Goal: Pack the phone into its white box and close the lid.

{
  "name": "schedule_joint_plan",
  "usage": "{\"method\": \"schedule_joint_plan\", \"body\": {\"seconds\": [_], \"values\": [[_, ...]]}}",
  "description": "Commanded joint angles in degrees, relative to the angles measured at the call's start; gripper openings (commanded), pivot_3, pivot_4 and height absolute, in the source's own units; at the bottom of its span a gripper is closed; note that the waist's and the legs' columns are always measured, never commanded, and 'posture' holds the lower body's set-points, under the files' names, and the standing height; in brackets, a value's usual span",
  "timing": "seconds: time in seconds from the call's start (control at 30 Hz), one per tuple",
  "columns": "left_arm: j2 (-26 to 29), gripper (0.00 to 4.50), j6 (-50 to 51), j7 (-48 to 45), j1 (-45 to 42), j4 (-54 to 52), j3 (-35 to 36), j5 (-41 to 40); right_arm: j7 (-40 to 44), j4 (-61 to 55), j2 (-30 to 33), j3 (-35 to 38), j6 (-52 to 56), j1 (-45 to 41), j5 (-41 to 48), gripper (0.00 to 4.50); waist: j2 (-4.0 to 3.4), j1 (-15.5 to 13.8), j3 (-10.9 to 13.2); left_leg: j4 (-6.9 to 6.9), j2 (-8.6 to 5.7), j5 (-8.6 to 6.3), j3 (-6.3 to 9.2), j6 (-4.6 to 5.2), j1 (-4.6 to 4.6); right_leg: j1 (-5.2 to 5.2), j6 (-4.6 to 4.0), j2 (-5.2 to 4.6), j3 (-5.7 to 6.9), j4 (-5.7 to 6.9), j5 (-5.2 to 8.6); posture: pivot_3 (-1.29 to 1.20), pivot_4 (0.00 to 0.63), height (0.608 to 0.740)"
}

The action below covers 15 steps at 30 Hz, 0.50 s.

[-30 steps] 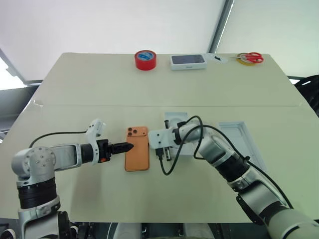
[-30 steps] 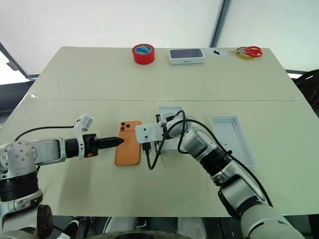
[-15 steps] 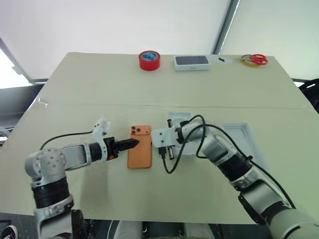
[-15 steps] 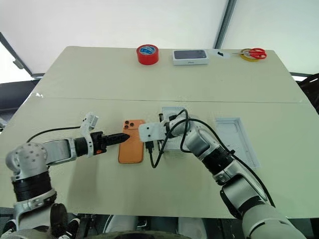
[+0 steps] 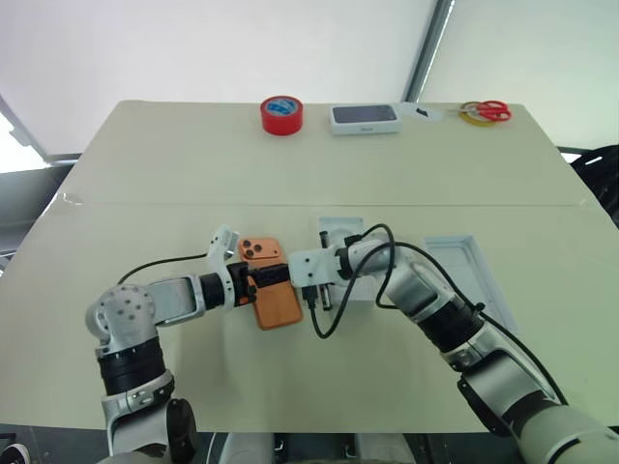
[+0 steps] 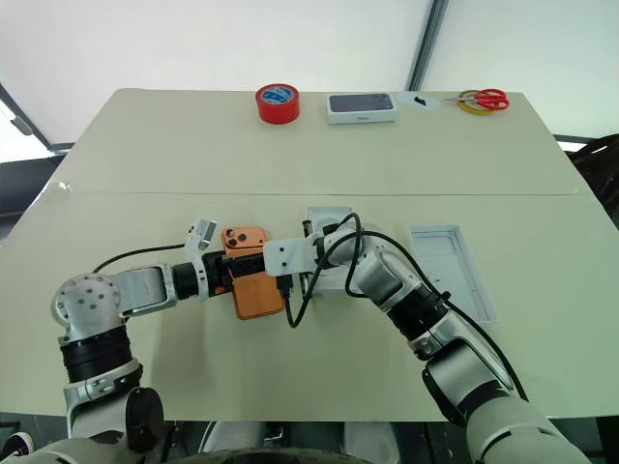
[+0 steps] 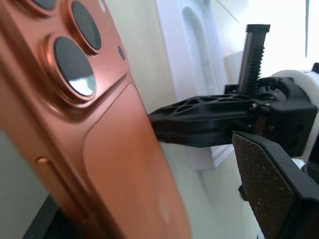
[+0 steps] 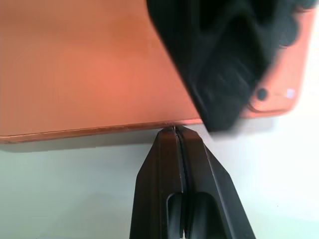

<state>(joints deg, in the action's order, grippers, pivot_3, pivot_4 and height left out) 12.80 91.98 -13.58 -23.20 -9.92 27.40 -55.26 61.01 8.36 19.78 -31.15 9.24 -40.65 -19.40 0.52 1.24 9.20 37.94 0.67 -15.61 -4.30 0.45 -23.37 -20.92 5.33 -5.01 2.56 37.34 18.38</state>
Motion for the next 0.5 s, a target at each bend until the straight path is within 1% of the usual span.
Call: {"method": "schedule_joint_plan", "body": {"seconds": [0.03, 0.33, 0.4, 0.47, 0.5], "values": [[1.3, 3.62, -0.2, -1.0, 1.0, -1.6, 2.2, -1.1, 0.0, 0.6, -0.4, -0.6, -0.4, -0.5, 0.3, 0.02, 0.02, -0.1, 0.0, 0.0, 0.01, 0.0, 0.0, 0.0, 0.0, -0.01, 0.0, 0.0, 0.0, 0.0, 0.0, 0.0, 0.15, 0.73], [0.5, 3.62, -0.2, -1.5, 3.4, -0.1, 3.5, -1.2, -0.3, 0.6, -0.1, -0.7, -0.9, -0.4, -0.2, 0.02, 0.02, 0.0, 0.0, 0.0, 0.01, 0.0, 0.0, -0.02, 0.01, 0.0, 0.0, 0.0, 0.0, 0.0, 0.0, 0.0, 0.15, 0.73], [-0.3, 3.1, -0.3, -1.4, 3.7, 0.5, 3.9, -1.4, -0.3, 0.4, -0.1, -0.7, -0.7, -0.3, -0.1, 0.0, 0.02, -0.1, 0.0, 0.0, 0.01, 0.0, 0.0, -0.02, 0.01, 0.0, 0.0, 0.0, 0.0, 0.0, 0.0, 0.0, 0.15, 0.73], [-0.5, 2.41, -0.4, -1.6, 3.8, 0.8, 3.8, -1.6, -0.2, 0.2, -0.1, -0.6, -0.5, -0.3, 0.1, 0.0, 0.02, -0.1, 0.0, 0.0, 0.01, 0.0, 0.0, -0.02, 0.01, -0.01, 0.0, -0.01, 0.0, 0.0, 0.0, 0.0, 0.15, 0.73], [-0.7, 2.41, -0.5, -1.4, 3.7, 0.9, 3.9, -1.6, -0.2, 0.1, -0.1, -0.6, -0.5, -0.3, 0.1, 0.0, 0.02, -0.1, 0.0, -0.01, 0.01, 0.0, 0.0, -0.02, 0.0, -0.02, 0.0, -0.01, 0.0, 0.0, 0.0, 0.0, 0.15, 0.73]]}}
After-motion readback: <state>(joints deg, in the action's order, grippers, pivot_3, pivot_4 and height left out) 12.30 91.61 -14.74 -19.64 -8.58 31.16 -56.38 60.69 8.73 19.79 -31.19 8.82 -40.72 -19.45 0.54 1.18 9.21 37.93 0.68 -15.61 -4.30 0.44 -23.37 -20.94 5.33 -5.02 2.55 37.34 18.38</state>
